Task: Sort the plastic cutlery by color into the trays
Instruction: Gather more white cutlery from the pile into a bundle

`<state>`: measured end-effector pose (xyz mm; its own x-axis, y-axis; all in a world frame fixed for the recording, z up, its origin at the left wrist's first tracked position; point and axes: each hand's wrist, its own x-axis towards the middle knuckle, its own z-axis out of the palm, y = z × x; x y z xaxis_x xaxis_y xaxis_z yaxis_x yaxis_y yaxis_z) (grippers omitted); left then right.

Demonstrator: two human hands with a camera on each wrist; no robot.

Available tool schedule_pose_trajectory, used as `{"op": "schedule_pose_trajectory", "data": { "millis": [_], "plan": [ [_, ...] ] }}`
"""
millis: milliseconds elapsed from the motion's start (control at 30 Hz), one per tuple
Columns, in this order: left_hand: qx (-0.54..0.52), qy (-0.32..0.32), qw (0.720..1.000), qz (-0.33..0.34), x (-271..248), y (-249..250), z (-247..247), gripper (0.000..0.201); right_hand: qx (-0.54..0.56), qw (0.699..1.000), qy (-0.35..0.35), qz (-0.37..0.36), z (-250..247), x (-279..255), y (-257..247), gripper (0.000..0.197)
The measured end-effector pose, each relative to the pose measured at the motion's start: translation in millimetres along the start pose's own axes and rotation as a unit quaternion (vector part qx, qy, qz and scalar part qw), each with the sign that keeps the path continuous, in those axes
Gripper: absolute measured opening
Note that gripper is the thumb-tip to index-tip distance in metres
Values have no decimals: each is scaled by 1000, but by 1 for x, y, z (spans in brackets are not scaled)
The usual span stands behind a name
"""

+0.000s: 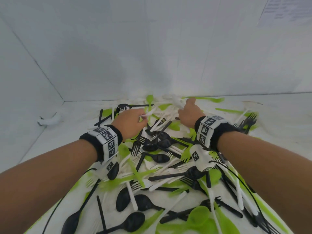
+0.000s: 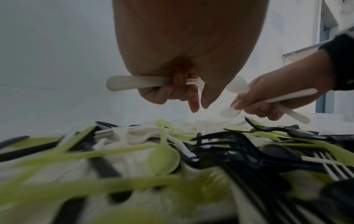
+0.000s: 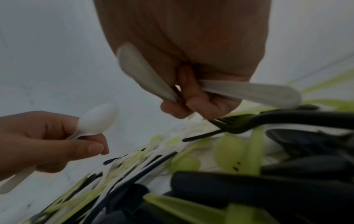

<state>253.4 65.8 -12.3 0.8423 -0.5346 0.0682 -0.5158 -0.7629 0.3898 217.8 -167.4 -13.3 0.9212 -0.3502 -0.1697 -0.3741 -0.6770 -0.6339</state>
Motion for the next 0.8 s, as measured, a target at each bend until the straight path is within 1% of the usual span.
{"op": "schedule_pose_trajectory", "data": {
  "millis": [33,100,167,233,333,400,467,533,600,633,733,800],
  "plan": [
    [8,3,1000,6,8,5,3,18,-17,1000,-7,19,-2,4,5,44],
    [35,-3,999,25,26,18,10,17,-33,998,-30,42,-7,9,16,35],
    [75,-21,996,48,47,32,22,19,-8,998,-29,55,-11,14,29,27],
    [111,-49,991,53,63,41,34,24,26,998,-14,58,-10,17,36,30],
    [150,-87,985,24,79,51,52,28,62,996,-11,60,-10,18,41,32],
    [159,-89,983,1,85,53,58,27,87,994,-11,64,-11,16,40,32],
    [151,-96,984,-10,90,52,60,26,106,993,-7,58,-11,15,41,37],
    [144,-121,982,-19,91,49,57,25,123,991,9,53,-11,16,40,38],
    [121,-131,983,-37,88,48,53,31,137,989,22,51,-11,19,37,25],
    [97,-128,986,-48,85,47,50,32,134,990,21,44,-11,21,34,21],
    [4,-90,992,-90,69,44,34,24,92,996,9,1,-12,25,22,32],
    [-70,-67,988,-120,55,39,22,23,40,998,-28,-38,-8,23,12,28]
  ]
}}
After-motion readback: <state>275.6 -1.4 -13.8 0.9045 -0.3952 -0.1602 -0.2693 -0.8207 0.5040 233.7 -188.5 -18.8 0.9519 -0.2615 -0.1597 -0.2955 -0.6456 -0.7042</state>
